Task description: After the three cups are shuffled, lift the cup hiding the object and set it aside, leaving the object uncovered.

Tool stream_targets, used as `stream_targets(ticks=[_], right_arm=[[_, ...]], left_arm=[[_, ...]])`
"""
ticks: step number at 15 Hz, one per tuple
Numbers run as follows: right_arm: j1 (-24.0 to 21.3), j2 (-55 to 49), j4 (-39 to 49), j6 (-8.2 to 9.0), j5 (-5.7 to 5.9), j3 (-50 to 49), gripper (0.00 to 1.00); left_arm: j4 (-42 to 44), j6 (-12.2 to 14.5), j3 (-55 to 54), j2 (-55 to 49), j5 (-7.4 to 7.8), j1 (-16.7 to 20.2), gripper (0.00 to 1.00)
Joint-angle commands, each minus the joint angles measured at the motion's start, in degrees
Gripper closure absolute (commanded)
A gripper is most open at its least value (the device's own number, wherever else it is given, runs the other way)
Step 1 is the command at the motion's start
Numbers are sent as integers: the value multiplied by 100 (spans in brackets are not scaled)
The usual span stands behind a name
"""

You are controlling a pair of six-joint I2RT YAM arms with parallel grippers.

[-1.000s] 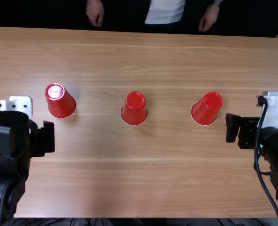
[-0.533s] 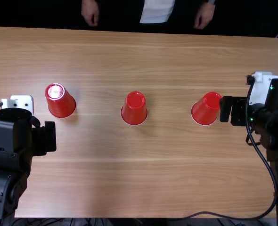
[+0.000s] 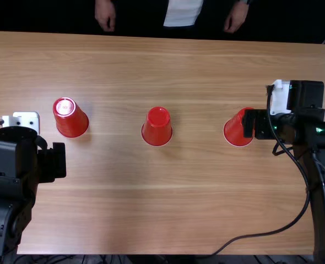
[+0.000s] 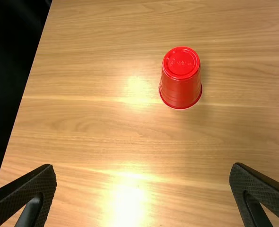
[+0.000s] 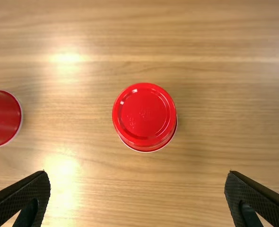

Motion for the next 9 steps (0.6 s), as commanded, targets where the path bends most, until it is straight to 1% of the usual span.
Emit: stream_targets(ticks=[1,3,4,5,6,9], right_arm=[[46,174,27,37,-3,202,0],[169,350,91,37,-3,202,0],[204,465,280,37,-3,202,0],[204,561,544,47,-3,202,0],[204,675,755,58,-3,202,0],[196,1009,882,89,28,237,0]], left_arm=[[4,-141,154,-38,44,69,0],[4,-310,145,-38,44,69,0],[-7,-331,145,-29,54,69,0],[-7,-331,145,-29,107,69,0],[-7,-342,136,-29,128,69,0],[-323,-352,110,-3,139,60,0]])
